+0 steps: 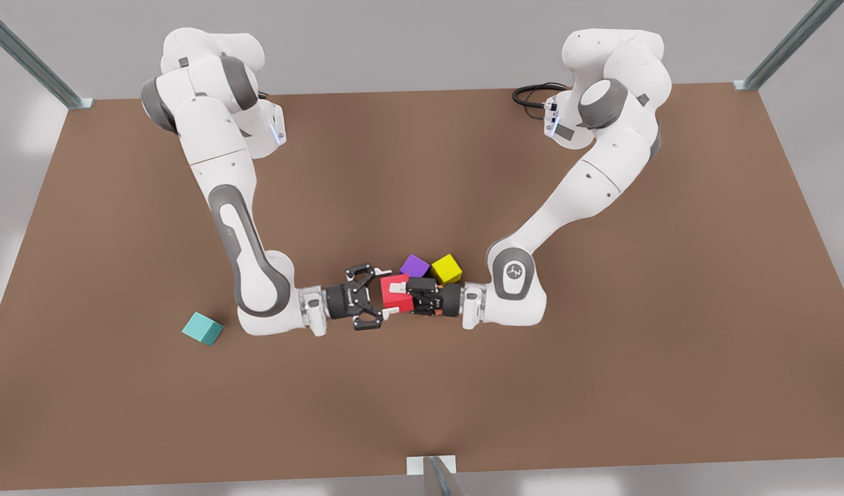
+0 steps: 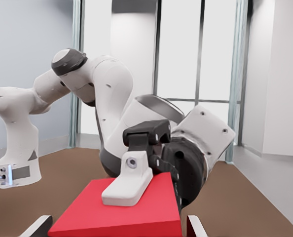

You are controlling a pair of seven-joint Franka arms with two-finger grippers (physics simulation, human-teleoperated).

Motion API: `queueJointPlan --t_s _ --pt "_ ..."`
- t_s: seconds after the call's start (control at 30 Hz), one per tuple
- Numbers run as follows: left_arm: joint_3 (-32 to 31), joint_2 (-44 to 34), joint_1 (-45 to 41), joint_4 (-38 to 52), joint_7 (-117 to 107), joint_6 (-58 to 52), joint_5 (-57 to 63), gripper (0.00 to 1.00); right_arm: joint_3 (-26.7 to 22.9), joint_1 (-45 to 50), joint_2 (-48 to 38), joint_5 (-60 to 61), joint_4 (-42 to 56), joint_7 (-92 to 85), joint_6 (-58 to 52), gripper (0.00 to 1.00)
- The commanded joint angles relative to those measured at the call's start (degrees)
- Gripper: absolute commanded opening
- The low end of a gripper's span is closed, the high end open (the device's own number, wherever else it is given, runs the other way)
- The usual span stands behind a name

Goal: Pick up red wooden cube and pass to hand red wooden cube and place in blue wooden cube

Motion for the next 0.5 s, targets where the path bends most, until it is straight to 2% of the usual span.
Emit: queueJointPlan --t_s 0.0,0.33,0.37,0.4,0.43,0.47 --pt "0.01 -0.07 -0.10 0.02 4.13 -0.54 -0.72 0.55 0.01 0.13 0.23 0.37 0.17 -1.89 0.66 1.00" --pt "0.01 -0.07 -0.10 0.02 4.13 -0.54 -0.73 0.55 1.16 0.92 1.37 1.16 0.08 -1.98 2.77 1.00" --pt "0.01 0.02 -0.18 0.02 4.22 -0.54 -0.72 0.55 1.33 1.01 1.37 1.25 0.08 -1.98 2.94 0.97" --pt "0.01 0.11 -0.18 0.02 4.22 -0.54 -0.72 0.55 1.51 0.92 1.37 1.16 0.08 -2.15 3.12 0.83" --pt "0.01 0.11 -0.18 0.02 4.22 -0.46 -0.72 0.55 1.51 0.92 1.46 1.16 0.08 -2.33 3.12 0.51" --pt "0.01 0.19 -0.18 0.02 4.22 -0.46 -0.72 0.55 1.51 0.92 1.46 1.16 0.08 -2.33 3.12 0.43"
